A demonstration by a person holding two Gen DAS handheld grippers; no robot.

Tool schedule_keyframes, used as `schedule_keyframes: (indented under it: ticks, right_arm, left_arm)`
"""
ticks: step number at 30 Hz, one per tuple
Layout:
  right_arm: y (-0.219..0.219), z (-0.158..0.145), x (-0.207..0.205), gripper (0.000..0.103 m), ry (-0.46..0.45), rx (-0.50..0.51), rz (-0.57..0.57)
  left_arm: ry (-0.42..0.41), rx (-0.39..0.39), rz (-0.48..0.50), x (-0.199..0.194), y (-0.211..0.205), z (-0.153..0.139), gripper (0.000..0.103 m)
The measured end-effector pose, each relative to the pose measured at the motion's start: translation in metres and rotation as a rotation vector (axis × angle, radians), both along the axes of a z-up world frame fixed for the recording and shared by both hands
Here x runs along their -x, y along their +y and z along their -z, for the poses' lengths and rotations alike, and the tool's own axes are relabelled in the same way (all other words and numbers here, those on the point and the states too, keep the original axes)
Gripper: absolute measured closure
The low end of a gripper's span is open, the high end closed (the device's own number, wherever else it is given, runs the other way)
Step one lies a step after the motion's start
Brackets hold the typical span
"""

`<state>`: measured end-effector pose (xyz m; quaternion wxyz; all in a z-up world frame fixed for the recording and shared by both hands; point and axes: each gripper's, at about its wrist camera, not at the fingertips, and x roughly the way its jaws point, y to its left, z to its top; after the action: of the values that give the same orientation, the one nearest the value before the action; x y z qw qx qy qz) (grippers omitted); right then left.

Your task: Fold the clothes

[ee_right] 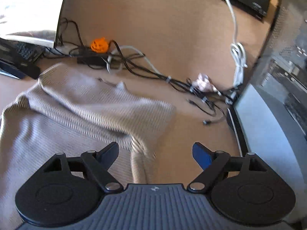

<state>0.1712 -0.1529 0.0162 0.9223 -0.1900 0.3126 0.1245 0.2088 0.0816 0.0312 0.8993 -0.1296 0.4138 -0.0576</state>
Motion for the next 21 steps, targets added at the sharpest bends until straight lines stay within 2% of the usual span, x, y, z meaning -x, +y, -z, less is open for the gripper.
schedule_keyframes:
  ticks: [4,5,7,9,12,15,17,19,21]
  right_arm:
    - [0.02,0.011,-0.017,0.018,0.0,0.047,-0.048]
    - [0.023,0.015,-0.02,0.018,-0.001,0.07,-0.055]
    - [0.025,0.022,-0.025,0.018,-0.006,0.109,-0.052]
    - [0.023,0.023,-0.03,0.018,-0.015,0.118,-0.023]
    - [0.016,0.022,-0.04,0.018,-0.031,0.116,0.031]
    - [0.012,0.013,-0.046,0.018,-0.049,0.08,0.052]
    - [0.014,0.006,-0.045,0.018,-0.077,0.065,0.049]
    - [0.015,0.006,-0.046,0.017,-0.076,0.064,0.037]
    - [0.017,0.009,-0.048,0.017,-0.065,0.067,0.027]
  left_arm:
    - [0.023,-0.042,0.01,-0.019,-0.012,0.016,0.026]
    - [0.013,-0.072,0.016,-0.02,-0.017,0.017,0.03]
    - [-0.009,-0.14,0.016,-0.021,-0.026,0.016,0.045]
    - [-0.022,-0.229,-0.013,-0.024,-0.034,0.016,0.075]
    - [-0.041,-0.26,-0.011,-0.019,-0.036,0.011,0.092]
    - [-0.074,-0.256,-0.004,-0.003,-0.03,-0.002,0.094]
    - [-0.1,-0.3,-0.011,0.01,-0.027,-0.007,0.096]
    - [-0.093,-0.339,-0.018,0.019,-0.021,-0.004,0.096]
    - [-0.045,-0.335,-0.024,0.021,-0.012,0.007,0.096]
